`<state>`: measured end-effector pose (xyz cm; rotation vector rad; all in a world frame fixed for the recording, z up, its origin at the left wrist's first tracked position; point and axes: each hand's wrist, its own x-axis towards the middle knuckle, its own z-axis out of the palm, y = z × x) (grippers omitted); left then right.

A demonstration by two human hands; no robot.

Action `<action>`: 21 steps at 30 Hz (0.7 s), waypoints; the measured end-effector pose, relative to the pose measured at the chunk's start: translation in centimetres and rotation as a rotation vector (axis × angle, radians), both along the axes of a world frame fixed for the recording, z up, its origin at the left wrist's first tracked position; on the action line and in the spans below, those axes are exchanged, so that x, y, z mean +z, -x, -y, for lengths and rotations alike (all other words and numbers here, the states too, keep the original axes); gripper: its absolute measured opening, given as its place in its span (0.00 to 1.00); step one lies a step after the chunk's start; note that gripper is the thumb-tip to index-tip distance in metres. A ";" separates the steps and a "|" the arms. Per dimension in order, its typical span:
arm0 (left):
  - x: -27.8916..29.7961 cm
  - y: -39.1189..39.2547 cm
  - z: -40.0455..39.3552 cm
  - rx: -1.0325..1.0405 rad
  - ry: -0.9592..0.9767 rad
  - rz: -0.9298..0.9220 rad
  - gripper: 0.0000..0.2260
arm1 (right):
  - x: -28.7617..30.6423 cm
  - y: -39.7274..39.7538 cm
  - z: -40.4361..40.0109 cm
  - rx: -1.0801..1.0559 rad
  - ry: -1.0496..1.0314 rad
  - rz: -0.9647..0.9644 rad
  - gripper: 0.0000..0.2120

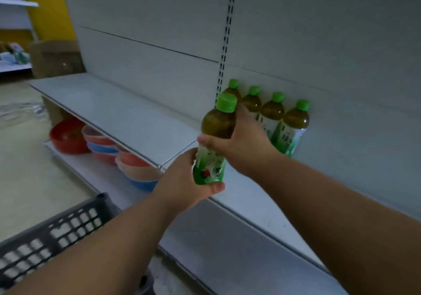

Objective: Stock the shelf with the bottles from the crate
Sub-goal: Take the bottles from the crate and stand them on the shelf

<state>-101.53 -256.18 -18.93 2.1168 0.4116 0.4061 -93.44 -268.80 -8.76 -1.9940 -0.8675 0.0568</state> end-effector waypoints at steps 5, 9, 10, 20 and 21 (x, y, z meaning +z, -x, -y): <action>-2.8 -7.6 -4.1 -0.053 -0.171 -0.131 0.40 | -2.9 -7.0 -4.0 -0.079 0.012 0.023 0.33; -5.1 -11.3 -5.3 -0.051 -0.320 -0.158 0.42 | -4.4 -11.0 -6.0 -0.155 0.008 -0.004 0.33; -5.7 -11.9 -5.2 -0.031 -0.400 -0.190 0.46 | -4.7 -11.7 -6.3 -0.183 -0.004 -0.006 0.32; -7.8 -13.2 -5.0 0.009 -0.663 -0.364 0.58 | -10.3 -11.6 -5.6 -0.328 0.170 -0.016 0.26; -7.9 -13.2 -5.0 0.012 -0.669 -0.366 0.58 | -10.4 -11.9 -5.8 -0.339 0.172 -0.005 0.25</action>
